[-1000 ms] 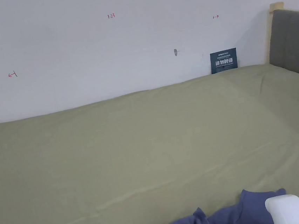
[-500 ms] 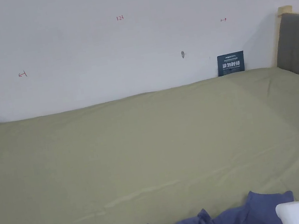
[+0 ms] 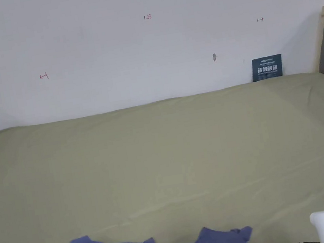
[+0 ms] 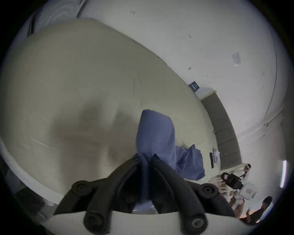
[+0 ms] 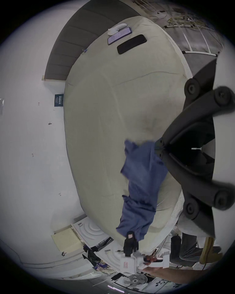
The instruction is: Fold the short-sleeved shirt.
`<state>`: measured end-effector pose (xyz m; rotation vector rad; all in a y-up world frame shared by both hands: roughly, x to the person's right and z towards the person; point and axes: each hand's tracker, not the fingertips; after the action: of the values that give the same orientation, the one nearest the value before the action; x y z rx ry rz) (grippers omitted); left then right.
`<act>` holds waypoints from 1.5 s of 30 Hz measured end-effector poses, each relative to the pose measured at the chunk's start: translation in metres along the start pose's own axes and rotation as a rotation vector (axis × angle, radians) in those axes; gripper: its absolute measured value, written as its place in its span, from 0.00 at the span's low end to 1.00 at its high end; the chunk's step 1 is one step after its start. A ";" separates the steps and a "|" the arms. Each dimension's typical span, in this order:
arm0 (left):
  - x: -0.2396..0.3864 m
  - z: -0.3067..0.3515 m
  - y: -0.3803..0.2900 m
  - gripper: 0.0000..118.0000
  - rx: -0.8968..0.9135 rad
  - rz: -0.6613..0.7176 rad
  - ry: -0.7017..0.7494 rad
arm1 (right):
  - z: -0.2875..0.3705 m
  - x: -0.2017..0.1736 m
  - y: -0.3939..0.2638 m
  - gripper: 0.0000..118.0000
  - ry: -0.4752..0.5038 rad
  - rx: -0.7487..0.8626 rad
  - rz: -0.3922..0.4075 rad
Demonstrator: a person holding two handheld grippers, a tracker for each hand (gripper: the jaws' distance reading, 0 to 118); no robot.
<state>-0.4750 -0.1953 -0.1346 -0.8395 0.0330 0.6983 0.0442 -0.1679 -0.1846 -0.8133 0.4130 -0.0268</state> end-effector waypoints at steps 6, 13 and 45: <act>0.061 -0.012 -0.003 0.05 -0.023 -0.082 -0.058 | -0.001 -0.005 0.001 0.01 0.011 -0.008 0.015; 0.153 -0.097 -0.028 0.08 -0.191 -0.160 -0.154 | 0.008 0.005 -0.003 0.01 0.000 -0.002 -0.004; 0.150 -0.172 -0.112 0.00 -0.195 0.047 -0.485 | 0.006 0.012 0.009 0.01 0.076 0.018 -0.004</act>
<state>-0.2521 -0.2822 -0.2204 -0.8373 -0.4581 0.9450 0.0559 -0.1594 -0.1914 -0.7970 0.4817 -0.0653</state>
